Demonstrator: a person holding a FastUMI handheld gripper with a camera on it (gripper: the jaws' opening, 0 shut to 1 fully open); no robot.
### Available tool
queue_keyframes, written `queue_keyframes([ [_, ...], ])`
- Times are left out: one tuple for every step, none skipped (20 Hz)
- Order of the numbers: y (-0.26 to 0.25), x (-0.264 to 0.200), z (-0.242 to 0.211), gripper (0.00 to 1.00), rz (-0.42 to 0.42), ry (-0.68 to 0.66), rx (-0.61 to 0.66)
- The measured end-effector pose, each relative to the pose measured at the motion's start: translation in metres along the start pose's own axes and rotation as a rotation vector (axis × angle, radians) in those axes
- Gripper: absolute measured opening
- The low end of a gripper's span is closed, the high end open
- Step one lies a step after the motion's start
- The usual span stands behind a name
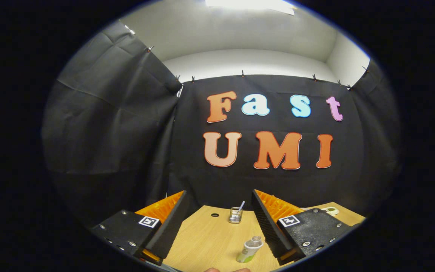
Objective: Take the bottle from table, then pour the juice into the cup, finally place the bottle on the coaster
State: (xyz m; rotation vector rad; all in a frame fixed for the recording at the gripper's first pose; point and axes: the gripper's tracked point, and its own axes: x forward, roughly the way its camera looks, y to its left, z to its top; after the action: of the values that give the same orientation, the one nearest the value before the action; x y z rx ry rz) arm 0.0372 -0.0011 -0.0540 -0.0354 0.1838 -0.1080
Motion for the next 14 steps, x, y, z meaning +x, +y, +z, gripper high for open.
queue_keyframes([
  [-0.004,0.002,-0.001,0.99,-0.018,0.003,-0.009],
  [-0.008,0.002,-0.001,0.99,-0.038,0.003,-0.017],
  [-0.012,0.003,-0.002,0.99,-0.057,0.002,-0.024],
  [-0.016,0.004,-0.002,0.99,-0.076,-0.006,-0.031],
  [-0.018,0.004,-0.002,0.99,-0.093,-0.014,-0.037],
  [-0.021,0.004,-0.004,0.99,-0.11,-0.016,-0.038],
  [-0.023,0.005,-0.009,0.99,-0.122,-0.016,-0.033],
  [-0.025,0.005,-0.014,0.99,-0.131,-0.01,-0.026],
  [-0.026,0.006,-0.022,0.99,-0.139,-0.001,-0.018],
  [-0.026,0.007,-0.03,0.99,-0.143,0.01,-0.017],
  [-0.03,0.01,-0.04,0.99,-0.154,0.028,-0.02],
  [-0.034,0.011,-0.054,0.99,-0.165,0.056,-0.024],
  [-0.038,0.014,-0.068,0.99,-0.177,0.085,-0.031],
  [-0.041,0.016,-0.083,0.99,-0.19,0.114,-0.04],
])
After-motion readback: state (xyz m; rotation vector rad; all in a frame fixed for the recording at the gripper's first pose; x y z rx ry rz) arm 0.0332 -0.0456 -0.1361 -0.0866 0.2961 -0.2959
